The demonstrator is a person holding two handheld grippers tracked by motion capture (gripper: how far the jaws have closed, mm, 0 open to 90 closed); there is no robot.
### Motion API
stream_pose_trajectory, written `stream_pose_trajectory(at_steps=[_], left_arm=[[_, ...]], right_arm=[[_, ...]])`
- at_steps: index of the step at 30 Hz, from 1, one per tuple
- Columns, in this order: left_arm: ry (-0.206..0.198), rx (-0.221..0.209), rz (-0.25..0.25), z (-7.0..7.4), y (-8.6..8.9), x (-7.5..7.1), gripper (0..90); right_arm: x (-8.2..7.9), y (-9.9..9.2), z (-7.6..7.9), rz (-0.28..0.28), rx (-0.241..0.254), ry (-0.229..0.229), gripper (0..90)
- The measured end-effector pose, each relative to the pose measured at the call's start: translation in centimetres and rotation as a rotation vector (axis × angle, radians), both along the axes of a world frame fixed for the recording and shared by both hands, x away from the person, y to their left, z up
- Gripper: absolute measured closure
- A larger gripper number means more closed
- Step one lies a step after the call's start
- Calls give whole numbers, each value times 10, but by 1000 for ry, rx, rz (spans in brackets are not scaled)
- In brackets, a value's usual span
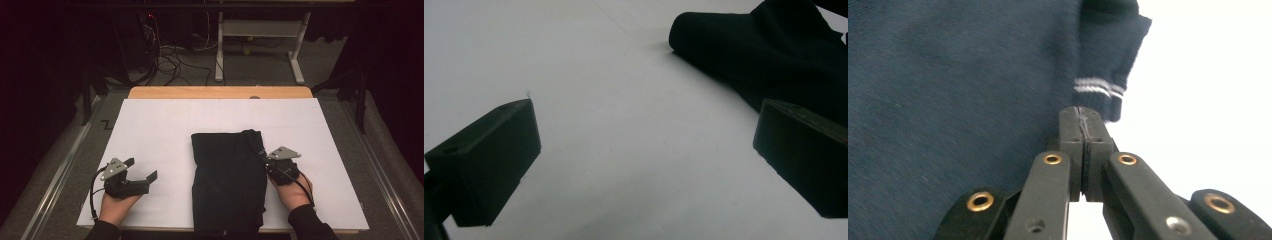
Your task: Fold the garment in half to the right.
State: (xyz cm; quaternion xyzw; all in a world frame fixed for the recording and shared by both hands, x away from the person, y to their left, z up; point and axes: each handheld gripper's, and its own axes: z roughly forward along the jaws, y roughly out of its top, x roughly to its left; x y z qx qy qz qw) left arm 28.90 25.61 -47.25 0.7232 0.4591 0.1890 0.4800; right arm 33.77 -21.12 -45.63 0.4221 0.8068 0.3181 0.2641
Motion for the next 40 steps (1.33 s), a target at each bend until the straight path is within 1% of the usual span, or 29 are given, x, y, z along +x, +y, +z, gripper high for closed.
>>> stream_pose_trajectory(at_steps=[3, 4, 5, 6, 7, 9, 10, 11, 12, 14, 15, 16, 18, 20, 21, 22, 24, 27, 30, 32, 36, 40], left_arm=[[-4, -3, -4, 0, -2, -1, 0], [-7, -3, -7, 1, -2, -1, 0], [-8, -2, -8, 1, -2, -1, 0], [-8, -3, -10, 1, -3, -1, 0], [-8, -3, -11, 1, -3, -1, 0], [-8, -4, -10, 1, -2, -1, 0], [-10, -6, -8, 1, -2, -1, 0], [-12, -5, -9, 1, -2, -1, 0], [-12, -1, -10, 1, -2, -1, 0], [-14, 10, -18, 1, -2, -3, 0], [-17, 15, -23, 1, -2, -5, 0], [-25, 17, -30, 2, -1, -7, 0], [-36, 15, -33, 3, 0, -9, 0], [-37, 19, -34, 3, 0, -10, 0], [-34, 21, -34, 3, 0, -9, 0], [-33, 16, -34, 2, 0, -8, 0], [-30, 13, -35, 2, -2, -5, 0], [-36, 15, -49, 2, -6, -4, 0], [-45, 27, -64, 2, -9, -4, 0], [-43, 22, -66, 2, -8, -3, 0], [-48, 13, -60, 4, -6, -2, 0], [-51, 4, -49, 6, -4, -1, 0]], right_arm=[[-6, -16, -2, -23, 49, -28, 893], [-9, -23, -2, -31, 74, -41, 885], [-14, -32, -3, -43, 101, -57, 872], [-16, -38, -3, -43, 116, -75, 850], [-22, -47, -4, -41, 151, -99, 812], [-31, -64, -4, -49, 196, -133, 718], [-34, -70, -3, -56, 209, -141, 682], [-39, -81, -4, -65, 237, -146, 597], [-42, -86, -4, -63, 254, -149, 559], [-50, -98, -5, -53, 284, -168, 449], [-53, -103, -5, -50, 301, -185, 363], [-56, -107, -5, -48, 316, -196, 309], [-62, -113, -4, -37, 355, -232, 155], [-67, -114, -1, -30, 373, -276, 82], [-69, -113, 0, -29, 385, -301, 5], [-70, -112, 1, -37, 389, -308, 1], [-70, -109, 0, -16, 400, -296, 1], [-70, -104, -4, -5, 363, -273, 1], [-73, -105, -4, -9, 362, -285, 1], [-74, -106, -4, -18, 362, -292, 1], [-75, -107, -4, -31, 356, -291, 1], [-76, -107, -4, -32, 346, -296, 1]])
